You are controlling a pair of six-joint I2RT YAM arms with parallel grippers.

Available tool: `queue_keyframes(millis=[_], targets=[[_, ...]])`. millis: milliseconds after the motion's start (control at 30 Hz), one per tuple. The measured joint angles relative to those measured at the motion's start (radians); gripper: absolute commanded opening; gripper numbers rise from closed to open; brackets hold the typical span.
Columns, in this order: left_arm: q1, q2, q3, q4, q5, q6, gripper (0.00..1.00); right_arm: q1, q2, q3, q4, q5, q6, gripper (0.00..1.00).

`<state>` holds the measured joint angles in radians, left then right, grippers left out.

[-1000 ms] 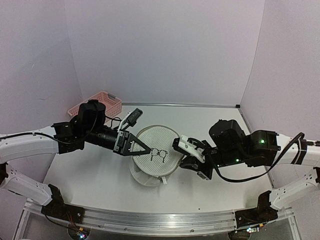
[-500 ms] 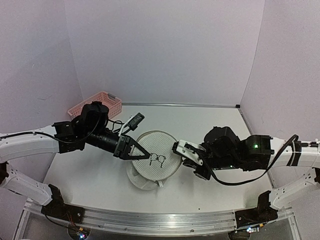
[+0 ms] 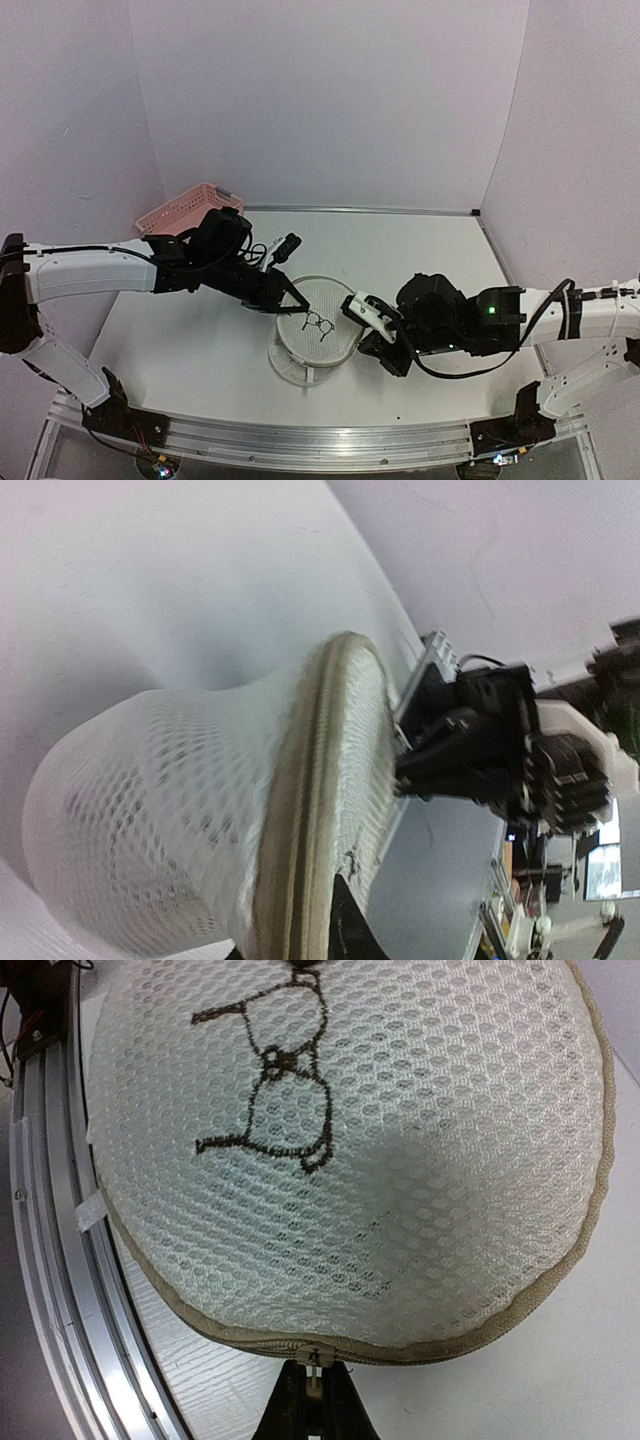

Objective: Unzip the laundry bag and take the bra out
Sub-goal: Place the laundry bag at the center of the board, then adjust the laundry bag at the center of the board.

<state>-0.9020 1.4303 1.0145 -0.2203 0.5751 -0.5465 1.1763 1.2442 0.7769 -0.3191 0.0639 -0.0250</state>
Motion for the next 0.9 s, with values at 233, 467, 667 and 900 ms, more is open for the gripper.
queue_keyframes(millis=[233,467,667,900], targets=[[0.062,0.079,0.014,-0.017,-0.08,0.014,0.46,0.007,0.054,-0.034,0.079,-0.023,0.159,0.0],[0.097,0.09,0.044,-0.107,-0.256,-0.002,0.74,0.018,0.153,-0.023,0.151,-0.073,0.335,0.0],[0.104,-0.011,0.047,-0.179,-0.408,-0.027,0.76,0.027,0.247,0.022,0.231,-0.101,0.465,0.0],[0.104,-0.212,0.01,-0.203,-0.459,-0.085,0.78,0.032,0.343,0.086,0.383,-0.114,0.606,0.0]])
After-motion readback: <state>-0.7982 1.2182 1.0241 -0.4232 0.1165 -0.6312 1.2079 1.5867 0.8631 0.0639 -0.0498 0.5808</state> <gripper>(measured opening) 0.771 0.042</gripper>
